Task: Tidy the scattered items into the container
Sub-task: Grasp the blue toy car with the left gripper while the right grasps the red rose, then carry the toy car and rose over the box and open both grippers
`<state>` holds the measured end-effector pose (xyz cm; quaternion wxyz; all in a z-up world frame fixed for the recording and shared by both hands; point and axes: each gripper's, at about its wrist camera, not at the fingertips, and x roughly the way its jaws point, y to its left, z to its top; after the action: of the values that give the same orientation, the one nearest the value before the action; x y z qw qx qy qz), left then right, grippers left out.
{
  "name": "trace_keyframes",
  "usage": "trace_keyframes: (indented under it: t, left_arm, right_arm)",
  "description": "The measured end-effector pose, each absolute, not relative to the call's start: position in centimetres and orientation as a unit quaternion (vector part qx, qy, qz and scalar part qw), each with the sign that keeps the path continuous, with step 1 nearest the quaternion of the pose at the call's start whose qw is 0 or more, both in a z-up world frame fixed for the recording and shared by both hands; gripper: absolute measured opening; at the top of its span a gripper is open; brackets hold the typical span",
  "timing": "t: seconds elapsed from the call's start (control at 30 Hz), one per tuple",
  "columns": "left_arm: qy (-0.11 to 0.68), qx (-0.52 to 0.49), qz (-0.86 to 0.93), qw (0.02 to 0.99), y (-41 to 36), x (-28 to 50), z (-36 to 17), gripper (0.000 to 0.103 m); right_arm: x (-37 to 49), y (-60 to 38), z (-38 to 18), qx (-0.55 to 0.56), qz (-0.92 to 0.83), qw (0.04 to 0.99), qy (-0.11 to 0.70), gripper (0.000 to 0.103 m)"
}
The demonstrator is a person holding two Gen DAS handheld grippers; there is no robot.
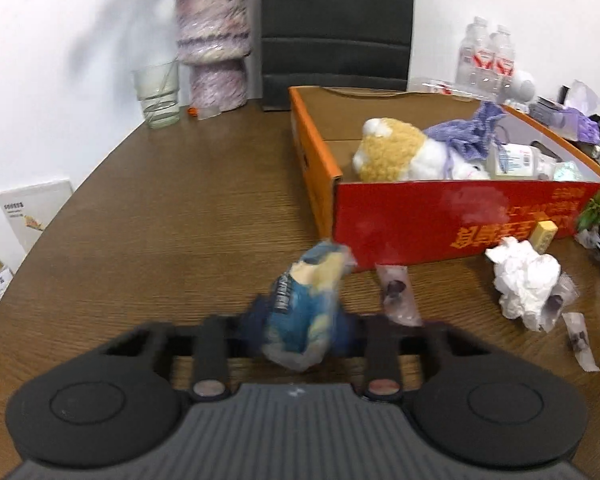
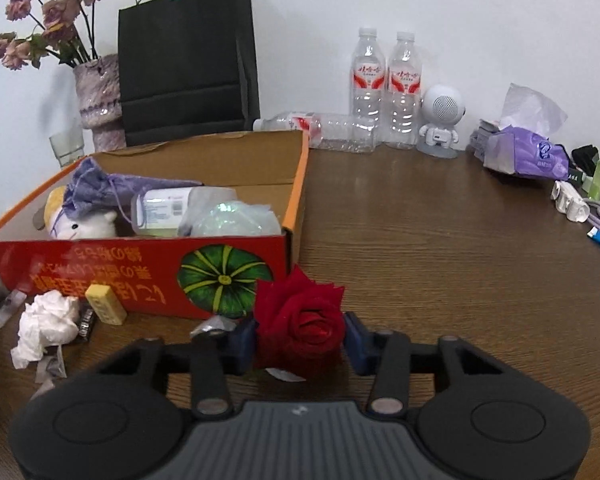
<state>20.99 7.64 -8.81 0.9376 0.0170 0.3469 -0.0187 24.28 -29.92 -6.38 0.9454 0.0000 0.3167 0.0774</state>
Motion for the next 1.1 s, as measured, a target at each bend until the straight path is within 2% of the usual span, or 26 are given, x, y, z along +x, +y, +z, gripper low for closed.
trace_keyframes:
  t: [0.03,0.13,0.7,0.9,1.1]
  left_arm:
    - [0.343,0.015,-0.021,0.939,7.6,20.8,-8.7,0.018]
    - [0.324,0.016,-0.019,0.946,7.3,19.8,-8.0,0.016]
    - [0.261,0.022,-0.07,0.963,5.1,13.7,-3.9,0.016]
    - [0.237,0.005,-0.08,0.968,4.8,13.8,-1.8,0.016]
    - [0.218,-0.036,-0.092,0.971,4.1,17.5,0.5,0.016]
  right_arm:
    - [24.0,-30.1,-6.2,0.006,0.08,0.947,0.312,0.039]
    - [23.1,-30.3,-5.8,0.015,0.084,0.951,0.298,0.039]
    - [18.0,-30.1,-4.2,0.04,0.119,0.95,0.287,0.039]
    - [17.6,-29.3,-1.3,0.022,0.128,0.96,0.25,0.039]
    - [21.0,-28.0,1.7,0.014,0.139,0.964,0.226,0.039]
